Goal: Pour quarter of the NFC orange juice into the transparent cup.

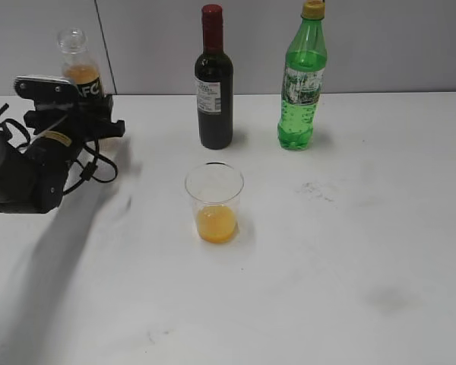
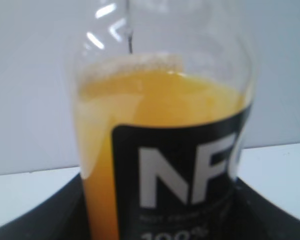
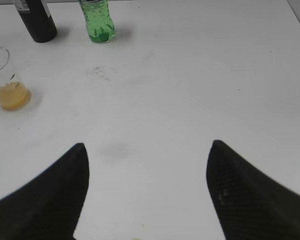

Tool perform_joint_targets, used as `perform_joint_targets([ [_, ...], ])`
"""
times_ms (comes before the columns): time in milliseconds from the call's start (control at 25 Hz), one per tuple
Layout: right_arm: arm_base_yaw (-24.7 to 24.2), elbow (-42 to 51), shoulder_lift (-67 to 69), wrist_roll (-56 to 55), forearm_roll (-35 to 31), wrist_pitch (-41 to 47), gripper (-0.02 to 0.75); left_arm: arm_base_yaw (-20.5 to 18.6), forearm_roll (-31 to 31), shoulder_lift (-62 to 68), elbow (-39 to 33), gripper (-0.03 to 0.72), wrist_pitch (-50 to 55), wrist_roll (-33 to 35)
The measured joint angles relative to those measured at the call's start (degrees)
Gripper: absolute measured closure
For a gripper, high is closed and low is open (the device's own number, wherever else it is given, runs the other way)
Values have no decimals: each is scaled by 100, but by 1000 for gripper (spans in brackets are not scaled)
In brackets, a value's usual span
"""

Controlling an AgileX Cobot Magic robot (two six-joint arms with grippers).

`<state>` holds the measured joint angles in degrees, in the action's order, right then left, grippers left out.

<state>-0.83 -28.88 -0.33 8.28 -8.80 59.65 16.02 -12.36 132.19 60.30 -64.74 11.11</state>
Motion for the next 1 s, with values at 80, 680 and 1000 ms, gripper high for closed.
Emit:
perform_joint_targets([
  [80, 0, 0, 0, 0, 0, 0, 176, 0, -24, 54, 26, 217, 91, -5],
  [680, 0, 0, 0, 0, 0, 0, 176, 0, -138, -63, -289, 8, -52, -43],
  [1000, 0, 0, 0, 0, 0, 0, 176, 0, -201, -1165, -1460, 8, -157, -43],
])
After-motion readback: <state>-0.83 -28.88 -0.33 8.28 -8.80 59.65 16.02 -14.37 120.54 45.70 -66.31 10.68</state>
